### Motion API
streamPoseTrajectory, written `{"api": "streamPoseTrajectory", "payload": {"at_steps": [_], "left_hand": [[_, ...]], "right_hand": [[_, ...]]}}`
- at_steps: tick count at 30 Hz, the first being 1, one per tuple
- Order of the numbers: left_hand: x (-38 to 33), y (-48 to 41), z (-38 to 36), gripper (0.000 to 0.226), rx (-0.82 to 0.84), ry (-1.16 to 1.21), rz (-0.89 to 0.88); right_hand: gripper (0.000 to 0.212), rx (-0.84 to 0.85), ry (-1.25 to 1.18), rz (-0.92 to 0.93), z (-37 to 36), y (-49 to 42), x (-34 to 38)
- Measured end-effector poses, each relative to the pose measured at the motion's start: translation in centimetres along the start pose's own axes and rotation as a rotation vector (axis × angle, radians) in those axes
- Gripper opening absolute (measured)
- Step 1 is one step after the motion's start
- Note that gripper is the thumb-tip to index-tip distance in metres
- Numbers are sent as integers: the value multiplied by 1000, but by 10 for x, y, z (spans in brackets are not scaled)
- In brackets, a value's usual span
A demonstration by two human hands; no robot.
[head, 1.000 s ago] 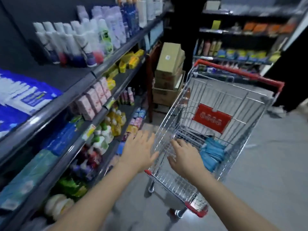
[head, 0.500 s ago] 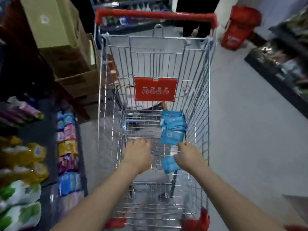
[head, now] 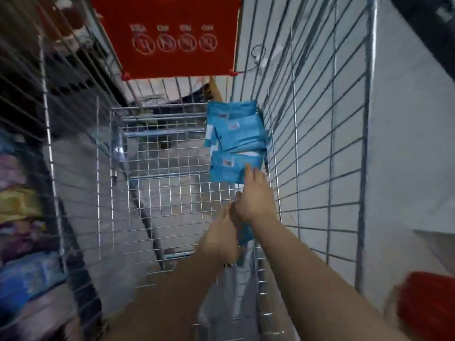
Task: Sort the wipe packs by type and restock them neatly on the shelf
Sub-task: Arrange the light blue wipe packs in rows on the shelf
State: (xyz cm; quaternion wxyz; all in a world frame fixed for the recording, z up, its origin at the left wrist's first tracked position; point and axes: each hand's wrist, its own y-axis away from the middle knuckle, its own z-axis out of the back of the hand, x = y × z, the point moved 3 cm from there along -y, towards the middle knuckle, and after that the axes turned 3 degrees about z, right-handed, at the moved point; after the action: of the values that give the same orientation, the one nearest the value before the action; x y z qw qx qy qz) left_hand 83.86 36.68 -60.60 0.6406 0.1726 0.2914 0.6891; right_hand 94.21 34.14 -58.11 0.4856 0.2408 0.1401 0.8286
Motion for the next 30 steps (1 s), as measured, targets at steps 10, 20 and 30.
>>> {"api": "streamPoseTrajectory", "payload": {"at_steps": [10, 20, 30], "left_hand": [[55, 0, 17, 27, -39, 435, 136], [134, 75, 67, 61, -183, 1535, 549], [106, 226, 225, 26, -558, 1757, 293]], "right_hand": [[51, -105, 338, 133, -3, -50, 18], [16, 47, -110, -48, 45, -11, 27], [27, 331, -1324, 109, 211, 119, 127]]}}
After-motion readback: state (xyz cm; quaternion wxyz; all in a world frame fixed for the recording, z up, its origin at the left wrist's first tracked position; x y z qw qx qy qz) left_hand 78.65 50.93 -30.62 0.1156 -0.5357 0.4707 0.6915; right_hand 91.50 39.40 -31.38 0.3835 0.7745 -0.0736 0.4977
